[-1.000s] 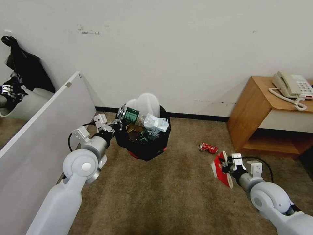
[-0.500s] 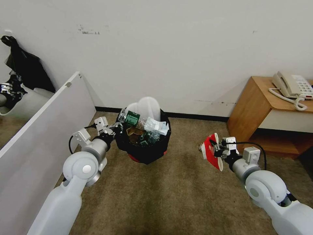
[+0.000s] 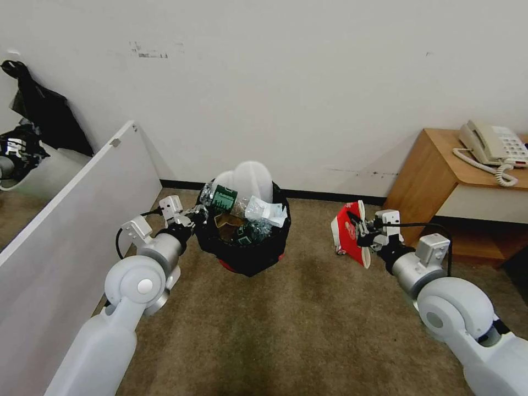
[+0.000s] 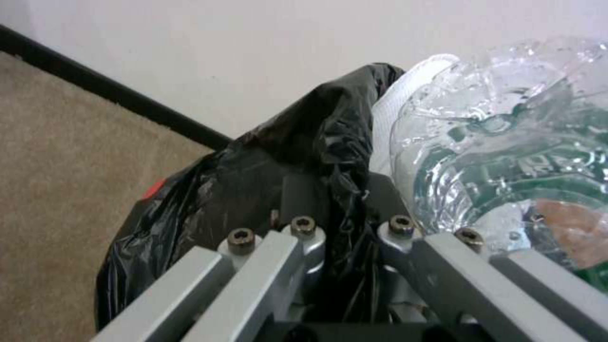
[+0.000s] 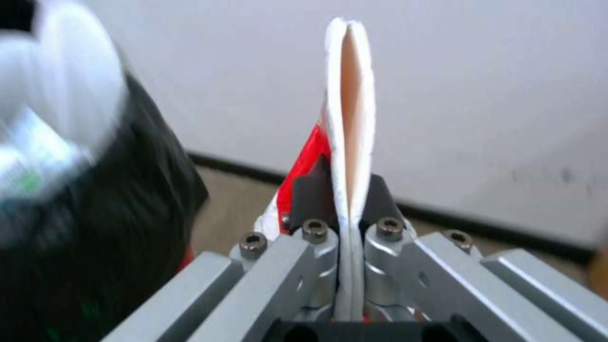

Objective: Pick up the trash bin, then pick up the garbage from the floor and place it into the trash bin.

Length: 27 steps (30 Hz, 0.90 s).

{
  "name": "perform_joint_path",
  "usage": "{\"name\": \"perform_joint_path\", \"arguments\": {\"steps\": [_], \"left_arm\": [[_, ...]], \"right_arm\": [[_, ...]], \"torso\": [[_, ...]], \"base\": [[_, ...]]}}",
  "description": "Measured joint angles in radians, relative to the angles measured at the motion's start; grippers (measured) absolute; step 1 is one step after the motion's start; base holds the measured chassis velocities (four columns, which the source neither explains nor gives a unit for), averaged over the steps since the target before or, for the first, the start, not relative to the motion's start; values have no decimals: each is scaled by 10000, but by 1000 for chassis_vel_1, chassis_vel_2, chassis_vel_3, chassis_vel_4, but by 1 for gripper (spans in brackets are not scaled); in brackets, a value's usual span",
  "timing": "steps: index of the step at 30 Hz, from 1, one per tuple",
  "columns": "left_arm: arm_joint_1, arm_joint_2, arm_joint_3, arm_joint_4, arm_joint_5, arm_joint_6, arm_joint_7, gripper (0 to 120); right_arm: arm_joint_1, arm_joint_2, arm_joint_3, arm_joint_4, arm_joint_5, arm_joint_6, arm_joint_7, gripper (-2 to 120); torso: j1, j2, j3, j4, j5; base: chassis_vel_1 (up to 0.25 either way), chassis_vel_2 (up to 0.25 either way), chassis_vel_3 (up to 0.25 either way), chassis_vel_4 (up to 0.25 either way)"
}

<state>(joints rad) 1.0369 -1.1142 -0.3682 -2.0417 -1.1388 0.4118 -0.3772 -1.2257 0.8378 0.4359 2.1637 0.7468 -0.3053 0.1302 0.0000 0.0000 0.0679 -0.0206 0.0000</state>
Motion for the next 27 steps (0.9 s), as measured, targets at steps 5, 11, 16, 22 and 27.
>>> {"name": "perform_joint_path", "arguments": {"steps": [5, 11, 16, 22, 27], "left_arm": [[103, 28, 85, -32, -120, 328, -134, 4], [41, -19, 186, -46, -406, 614, -296, 4], [-4, -58, 340, -46, -615, 963, -460, 4], [0, -87, 590, -43, -737, 1162, -512, 4], [-57, -137, 905, 32, -858, 1256, -521, 4]], "right_arm": [[671, -75, -87, -285, -87, 1132, -1203, 0], [1121, -195, -135, -651, 88, 2260, -2845, 0], [1377, -205, -220, -857, 391, 2832, -3519, 0], [1574, -247, -297, -1019, 664, 3297, -4273, 0], [1762, -390, -508, -1126, 910, 3444, -4947, 0]], "torso": [[0, 0, 0, 1, 0], [0, -1, 0, 0, 0], [0, 0, 1, 0, 0], [0, 0, 1, -1, 1], [0, 0, 1, 0, 1]], "base": [[0, 0, 0, 0], [0, 0, 0, 0], [0, 0, 0, 0], [0, 0, 0, 0], [0, 0, 0, 0]]}}
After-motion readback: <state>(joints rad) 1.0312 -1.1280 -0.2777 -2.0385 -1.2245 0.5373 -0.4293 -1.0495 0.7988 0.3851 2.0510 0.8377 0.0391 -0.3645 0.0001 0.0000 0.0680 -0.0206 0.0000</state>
